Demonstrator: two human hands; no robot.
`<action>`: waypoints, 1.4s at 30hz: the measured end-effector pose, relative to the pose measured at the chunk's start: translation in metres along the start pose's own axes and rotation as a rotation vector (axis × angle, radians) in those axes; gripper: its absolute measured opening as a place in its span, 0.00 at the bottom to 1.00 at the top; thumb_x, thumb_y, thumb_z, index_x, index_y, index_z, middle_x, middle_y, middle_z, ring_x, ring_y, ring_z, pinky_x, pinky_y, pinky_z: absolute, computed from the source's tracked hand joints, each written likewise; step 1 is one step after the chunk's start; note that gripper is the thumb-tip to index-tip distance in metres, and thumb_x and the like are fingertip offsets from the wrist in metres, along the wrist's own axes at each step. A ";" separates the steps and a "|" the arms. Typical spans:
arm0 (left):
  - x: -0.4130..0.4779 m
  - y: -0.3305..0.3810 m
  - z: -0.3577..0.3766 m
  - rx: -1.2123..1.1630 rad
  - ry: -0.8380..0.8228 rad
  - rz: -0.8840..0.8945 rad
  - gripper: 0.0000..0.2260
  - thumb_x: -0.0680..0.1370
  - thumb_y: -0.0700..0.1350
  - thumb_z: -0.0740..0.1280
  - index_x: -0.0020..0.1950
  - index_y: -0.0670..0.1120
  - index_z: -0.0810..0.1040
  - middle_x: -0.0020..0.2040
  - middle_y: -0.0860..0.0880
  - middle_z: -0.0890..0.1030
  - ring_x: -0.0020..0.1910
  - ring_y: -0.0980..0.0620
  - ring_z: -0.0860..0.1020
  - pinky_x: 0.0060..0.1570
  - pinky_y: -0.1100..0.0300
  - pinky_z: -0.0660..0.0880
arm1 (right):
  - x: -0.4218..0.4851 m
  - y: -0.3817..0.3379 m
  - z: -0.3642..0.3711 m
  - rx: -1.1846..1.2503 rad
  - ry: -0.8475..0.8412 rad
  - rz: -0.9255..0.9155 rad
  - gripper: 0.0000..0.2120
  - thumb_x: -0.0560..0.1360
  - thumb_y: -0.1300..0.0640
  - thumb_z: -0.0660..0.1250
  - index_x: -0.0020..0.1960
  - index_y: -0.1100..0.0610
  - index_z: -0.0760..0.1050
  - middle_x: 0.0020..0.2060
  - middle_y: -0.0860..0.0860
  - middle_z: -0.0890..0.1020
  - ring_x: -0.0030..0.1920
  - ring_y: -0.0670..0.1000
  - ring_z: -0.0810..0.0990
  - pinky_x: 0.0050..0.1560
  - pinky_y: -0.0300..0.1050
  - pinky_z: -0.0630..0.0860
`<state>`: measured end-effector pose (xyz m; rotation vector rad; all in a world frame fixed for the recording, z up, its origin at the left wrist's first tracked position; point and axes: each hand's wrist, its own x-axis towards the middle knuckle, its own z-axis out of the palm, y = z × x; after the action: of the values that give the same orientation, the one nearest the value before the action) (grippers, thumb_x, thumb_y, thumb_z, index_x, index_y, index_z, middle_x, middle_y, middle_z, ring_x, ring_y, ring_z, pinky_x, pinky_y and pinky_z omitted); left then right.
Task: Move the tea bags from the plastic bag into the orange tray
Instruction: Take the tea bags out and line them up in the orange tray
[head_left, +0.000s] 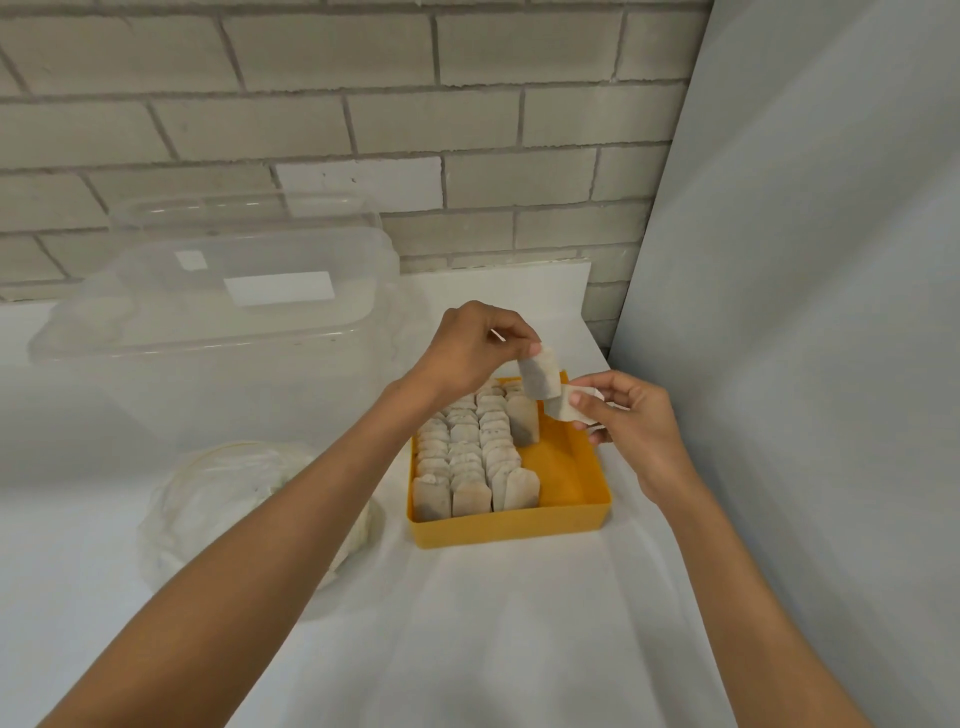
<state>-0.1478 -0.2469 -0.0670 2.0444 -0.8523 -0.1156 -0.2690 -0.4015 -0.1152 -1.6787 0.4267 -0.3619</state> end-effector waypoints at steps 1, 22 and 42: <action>0.000 -0.001 -0.001 -0.001 0.000 -0.013 0.04 0.74 0.43 0.72 0.48 0.47 0.85 0.45 0.54 0.83 0.43 0.59 0.78 0.42 0.75 0.71 | 0.000 0.001 -0.001 0.004 0.015 0.012 0.05 0.74 0.59 0.71 0.48 0.52 0.80 0.45 0.50 0.83 0.34 0.46 0.84 0.32 0.36 0.79; 0.010 -0.054 0.060 0.256 -0.280 -0.151 0.05 0.77 0.38 0.68 0.51 0.41 0.83 0.55 0.43 0.82 0.53 0.47 0.80 0.57 0.53 0.76 | -0.001 0.009 -0.003 0.090 0.063 0.082 0.04 0.78 0.63 0.65 0.49 0.55 0.76 0.48 0.56 0.83 0.35 0.50 0.85 0.33 0.40 0.80; -0.018 -0.021 0.038 -0.209 -0.064 -0.138 0.14 0.81 0.49 0.61 0.51 0.42 0.83 0.45 0.49 0.85 0.40 0.51 0.83 0.46 0.64 0.77 | 0.025 -0.013 -0.008 -0.441 -0.127 -0.201 0.04 0.77 0.56 0.66 0.48 0.50 0.79 0.38 0.43 0.80 0.37 0.45 0.79 0.37 0.36 0.73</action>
<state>-0.1650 -0.2552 -0.1100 1.9089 -0.7055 -0.3342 -0.2495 -0.4184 -0.1010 -2.1712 0.2535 -0.3206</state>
